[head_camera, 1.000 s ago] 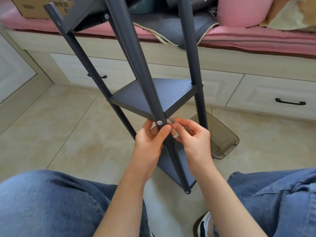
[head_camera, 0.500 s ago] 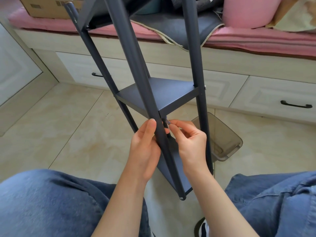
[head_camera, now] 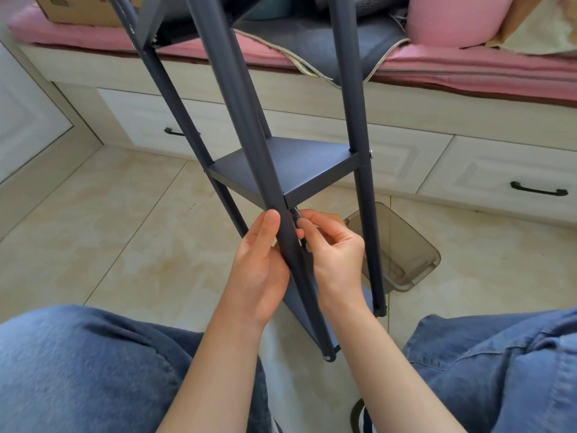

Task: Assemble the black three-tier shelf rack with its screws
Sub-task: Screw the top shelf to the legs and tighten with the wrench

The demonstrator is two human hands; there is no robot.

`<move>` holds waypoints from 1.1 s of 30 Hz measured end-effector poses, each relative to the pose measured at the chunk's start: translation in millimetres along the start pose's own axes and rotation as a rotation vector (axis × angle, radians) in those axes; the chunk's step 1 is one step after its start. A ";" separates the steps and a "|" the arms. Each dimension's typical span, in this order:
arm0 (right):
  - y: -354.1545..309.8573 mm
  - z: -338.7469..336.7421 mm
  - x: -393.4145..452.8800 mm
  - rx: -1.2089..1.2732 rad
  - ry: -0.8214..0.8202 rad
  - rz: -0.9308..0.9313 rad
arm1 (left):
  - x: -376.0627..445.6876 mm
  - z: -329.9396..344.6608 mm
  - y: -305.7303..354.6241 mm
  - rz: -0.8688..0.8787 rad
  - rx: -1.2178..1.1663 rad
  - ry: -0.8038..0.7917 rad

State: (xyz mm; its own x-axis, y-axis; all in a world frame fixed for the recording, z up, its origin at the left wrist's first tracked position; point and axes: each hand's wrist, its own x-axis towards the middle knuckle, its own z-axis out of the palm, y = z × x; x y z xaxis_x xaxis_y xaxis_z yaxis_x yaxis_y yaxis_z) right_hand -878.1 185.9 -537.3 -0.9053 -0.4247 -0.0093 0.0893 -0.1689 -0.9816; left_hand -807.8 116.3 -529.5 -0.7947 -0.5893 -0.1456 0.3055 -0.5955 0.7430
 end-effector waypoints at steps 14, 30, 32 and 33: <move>-9.0 -4.3 8.1 -0.130 -0.043 -0.052 | 1.8 -1.7 1.0 -0.001 0.030 0.005; -4.7 -1.8 30.4 -0.116 -0.270 0.006 | 4.9 -8.8 4.2 0.032 0.074 -0.007; -2.3 -1.1 33.1 -0.113 -0.278 0.019 | 4.6 -10.0 3.8 0.019 0.074 0.000; -1.8 -0.4 33.6 -0.112 -0.281 0.019 | 4.2 -10.9 3.6 0.012 0.078 0.004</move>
State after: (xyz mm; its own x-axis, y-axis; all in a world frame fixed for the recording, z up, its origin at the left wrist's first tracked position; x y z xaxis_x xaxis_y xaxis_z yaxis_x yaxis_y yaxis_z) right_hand -908.9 172.3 -535.9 -0.7521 -0.6590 0.0100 0.0447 -0.0662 -0.9968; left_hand -804.3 105.7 -534.5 -0.7892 -0.5984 -0.1384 0.2735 -0.5442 0.7931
